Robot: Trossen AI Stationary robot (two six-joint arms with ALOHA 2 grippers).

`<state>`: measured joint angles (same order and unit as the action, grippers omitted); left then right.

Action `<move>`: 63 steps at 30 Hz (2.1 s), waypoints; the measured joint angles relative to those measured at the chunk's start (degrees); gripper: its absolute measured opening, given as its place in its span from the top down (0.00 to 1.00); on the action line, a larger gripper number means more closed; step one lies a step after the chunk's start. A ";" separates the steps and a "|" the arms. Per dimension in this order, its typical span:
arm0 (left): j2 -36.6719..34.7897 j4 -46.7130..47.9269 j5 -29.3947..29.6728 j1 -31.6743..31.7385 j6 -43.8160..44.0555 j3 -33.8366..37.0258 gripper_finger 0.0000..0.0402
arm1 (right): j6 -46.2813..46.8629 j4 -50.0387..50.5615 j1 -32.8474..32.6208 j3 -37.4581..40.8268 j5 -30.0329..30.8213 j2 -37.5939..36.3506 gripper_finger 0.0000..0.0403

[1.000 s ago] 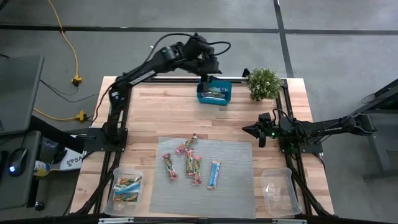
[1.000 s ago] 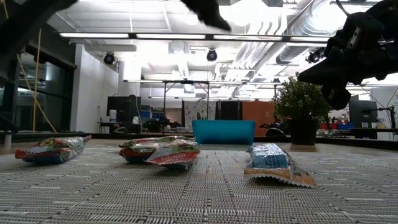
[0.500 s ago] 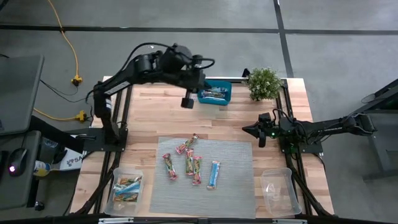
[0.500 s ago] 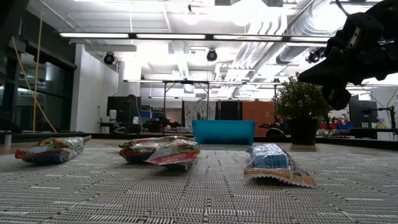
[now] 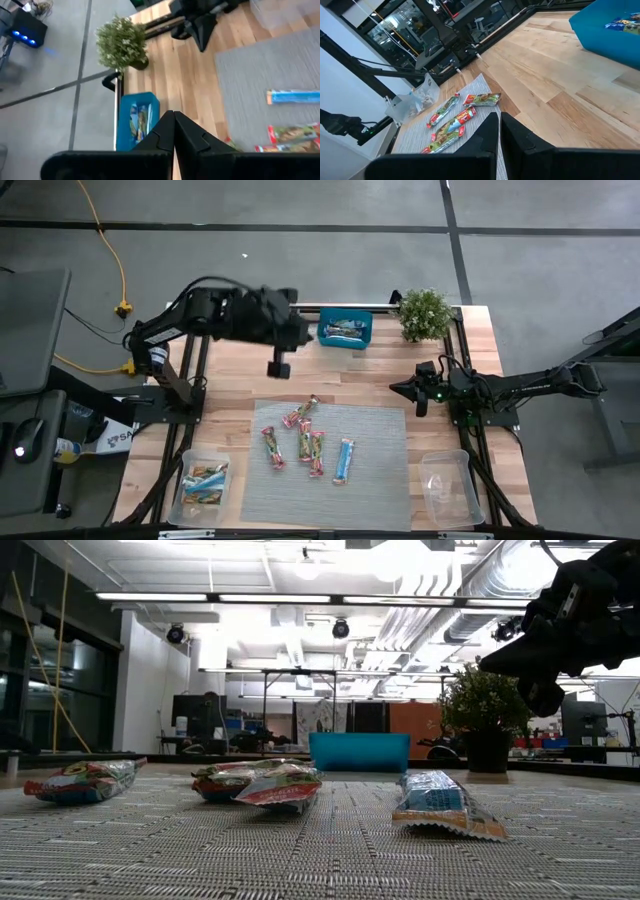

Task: Pick and place Granola Bars by type
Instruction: Put the yellow granola bar into the left transparent bin

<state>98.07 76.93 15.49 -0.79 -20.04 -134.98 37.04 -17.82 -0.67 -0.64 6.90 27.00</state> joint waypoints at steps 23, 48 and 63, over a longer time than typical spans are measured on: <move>2.97 -9.31 13.12 -21.54 47.77 14.87 1.00 | 0.02 0.00 0.00 0.00 -0.01 0.00 1.00; 18.37 -30.38 5.47 -20.70 73.22 16.61 1.00 | 0.01 0.00 0.00 0.01 0.00 0.00 1.00; 25.97 -30.88 -13.80 -16.97 80.60 16.59 1.00 | 0.00 -0.03 0.00 0.00 -0.01 -0.02 1.00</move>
<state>124.03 46.05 1.69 -17.75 60.56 -118.38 37.04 -17.86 -0.67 -0.64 6.88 26.98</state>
